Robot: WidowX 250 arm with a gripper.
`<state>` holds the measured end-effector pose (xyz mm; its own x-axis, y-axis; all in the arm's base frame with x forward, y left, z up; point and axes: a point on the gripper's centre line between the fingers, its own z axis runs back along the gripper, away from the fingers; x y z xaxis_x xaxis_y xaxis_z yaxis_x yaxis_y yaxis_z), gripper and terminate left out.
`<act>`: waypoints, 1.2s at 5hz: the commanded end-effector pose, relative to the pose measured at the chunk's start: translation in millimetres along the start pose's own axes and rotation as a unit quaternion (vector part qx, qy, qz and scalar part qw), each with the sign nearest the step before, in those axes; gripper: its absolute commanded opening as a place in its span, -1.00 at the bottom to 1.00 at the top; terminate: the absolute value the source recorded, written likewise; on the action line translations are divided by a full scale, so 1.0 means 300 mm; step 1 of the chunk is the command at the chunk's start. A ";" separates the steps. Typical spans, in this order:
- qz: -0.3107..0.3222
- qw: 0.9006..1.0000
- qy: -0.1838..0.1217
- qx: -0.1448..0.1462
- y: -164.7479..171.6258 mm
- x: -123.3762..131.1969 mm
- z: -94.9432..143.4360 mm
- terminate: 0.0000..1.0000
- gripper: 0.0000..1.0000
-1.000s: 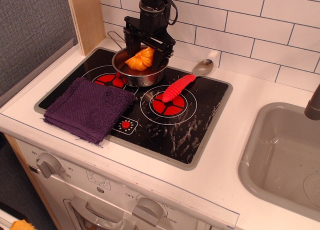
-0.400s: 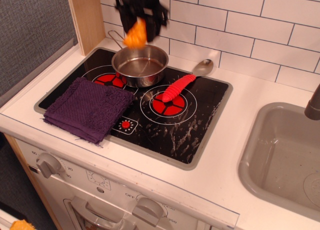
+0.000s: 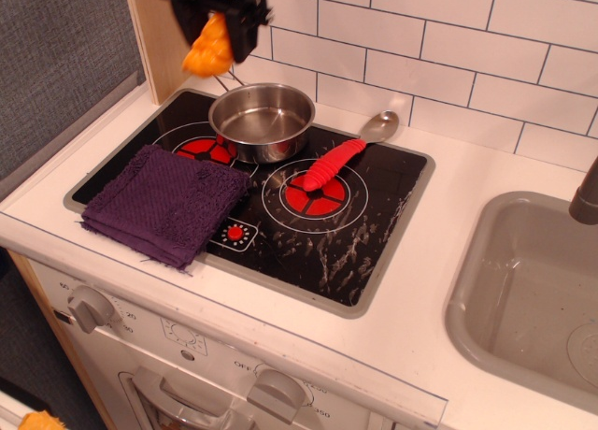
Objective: Pick up the orange object and place it on the dark cutting board.
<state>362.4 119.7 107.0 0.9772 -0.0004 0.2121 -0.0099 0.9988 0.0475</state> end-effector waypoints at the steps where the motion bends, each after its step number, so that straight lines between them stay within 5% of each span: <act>1: -0.009 1.000 0.012 0.009 0.004 -0.228 0.046 -1.00 -1.00; 2: -0.016 0.999 0.030 0.021 0.006 -0.299 0.024 -1.00 -1.00; 4: -0.017 0.996 0.068 0.054 0.023 -0.312 -0.067 -1.00 -1.00; 5: -0.012 0.995 0.087 0.052 0.039 -0.317 -0.106 -1.00 1.00; 6: -0.017 0.995 0.085 0.046 0.029 -0.317 -0.102 -1.00 1.00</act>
<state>273.4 124.0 42.2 0.9998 -0.0175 -0.0026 0.0177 0.9931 0.1163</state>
